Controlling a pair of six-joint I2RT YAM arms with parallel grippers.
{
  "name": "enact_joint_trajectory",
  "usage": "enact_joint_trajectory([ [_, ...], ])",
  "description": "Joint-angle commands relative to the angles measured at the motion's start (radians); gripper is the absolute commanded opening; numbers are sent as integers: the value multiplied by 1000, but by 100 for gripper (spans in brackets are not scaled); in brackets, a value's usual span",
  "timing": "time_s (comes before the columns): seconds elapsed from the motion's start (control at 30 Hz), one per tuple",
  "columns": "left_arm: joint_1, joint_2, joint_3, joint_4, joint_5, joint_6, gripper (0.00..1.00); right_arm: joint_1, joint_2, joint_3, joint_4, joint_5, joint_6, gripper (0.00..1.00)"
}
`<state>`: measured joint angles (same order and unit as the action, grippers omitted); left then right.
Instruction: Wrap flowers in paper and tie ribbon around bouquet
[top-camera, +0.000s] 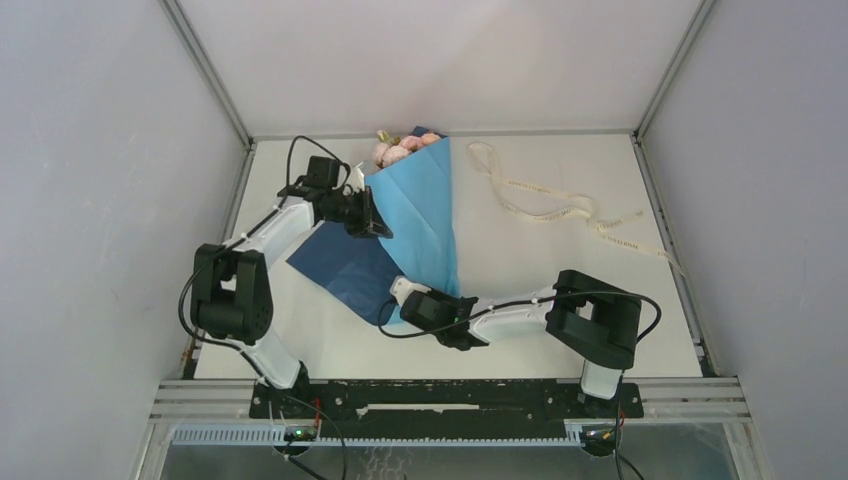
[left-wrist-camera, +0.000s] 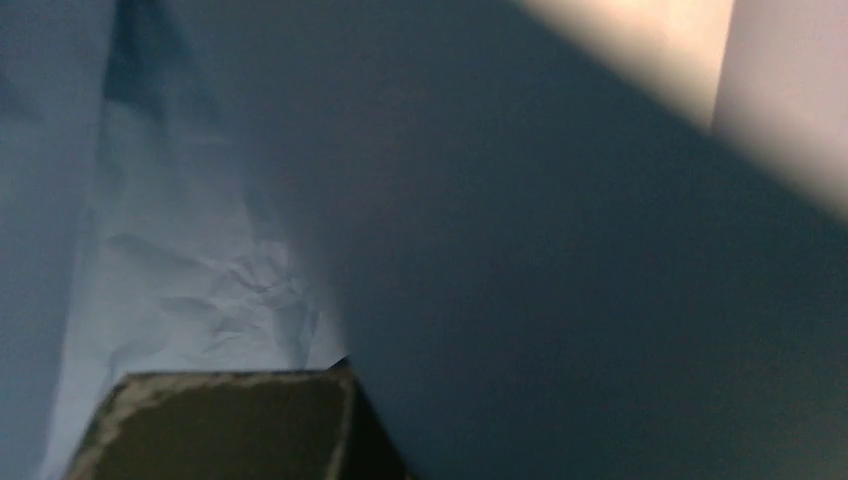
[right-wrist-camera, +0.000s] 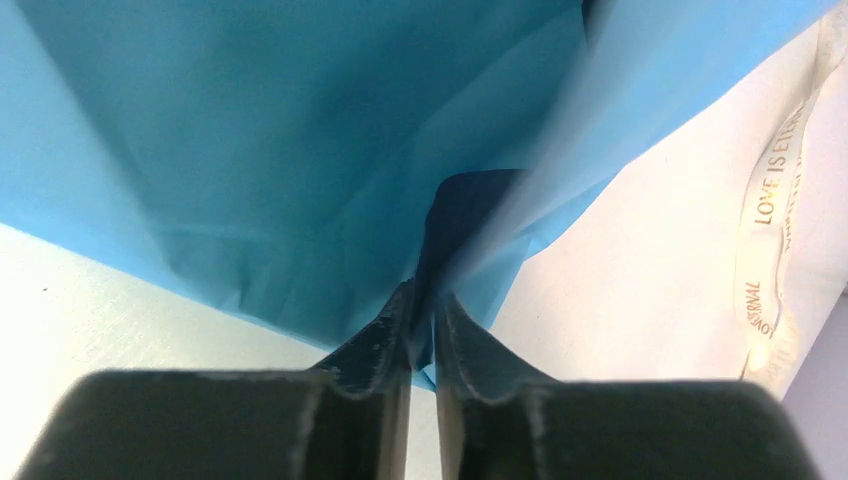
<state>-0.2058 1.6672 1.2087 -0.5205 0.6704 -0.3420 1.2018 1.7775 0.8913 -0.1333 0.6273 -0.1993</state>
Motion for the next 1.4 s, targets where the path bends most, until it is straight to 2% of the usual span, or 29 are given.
enact_joint_trajectory([
  [0.0, 40, 69, 51, -27, -58, 63, 0, 0, -54, 14, -41, -5, -16, 26],
  [0.1, 60, 141, 60, -26, -102, 92, 0, 6, -104, 18, -63, -8, -27, 37],
  [0.3, 70, 286, 110, -15, -158, 121, 0, 14, -242, 17, -175, -136, -34, 39],
  [0.43, 71, 320, 109, -1, -163, 129, 0, 0, -363, 12, -258, -309, -22, 39],
  [0.5, 70, 321, 101, 7, -164, 132, 0, -61, -414, 12, -261, -445, 4, 39],
  [0.57, 71, 321, 96, 13, -166, 136, 0, -146, -438, 12, -206, -583, 40, 38],
  [0.67, 71, 318, 95, 16, -171, 141, 0, -242, -405, 19, -37, -782, 130, 37],
  [0.73, 71, 316, 95, 16, -173, 144, 0, -278, -344, 31, 60, -836, 177, 35],
  [0.9, 70, 316, 104, 10, -180, 146, 0, -359, -163, 71, 107, -911, 262, 22],
  [1.03, 72, 319, 116, 3, -184, 151, 0, -326, -94, 37, 21, -860, 240, 13],
  [1.13, 74, 319, 124, -1, -200, 159, 0, -276, -137, -46, -46, -825, 271, 8],
  [1.23, 75, 318, 130, 0, -204, 165, 0, -212, -237, -116, -111, -774, 340, 7],
  [1.37, 70, 308, 123, 3, -160, 181, 0, -182, -316, -125, -226, -757, 390, 8],
])
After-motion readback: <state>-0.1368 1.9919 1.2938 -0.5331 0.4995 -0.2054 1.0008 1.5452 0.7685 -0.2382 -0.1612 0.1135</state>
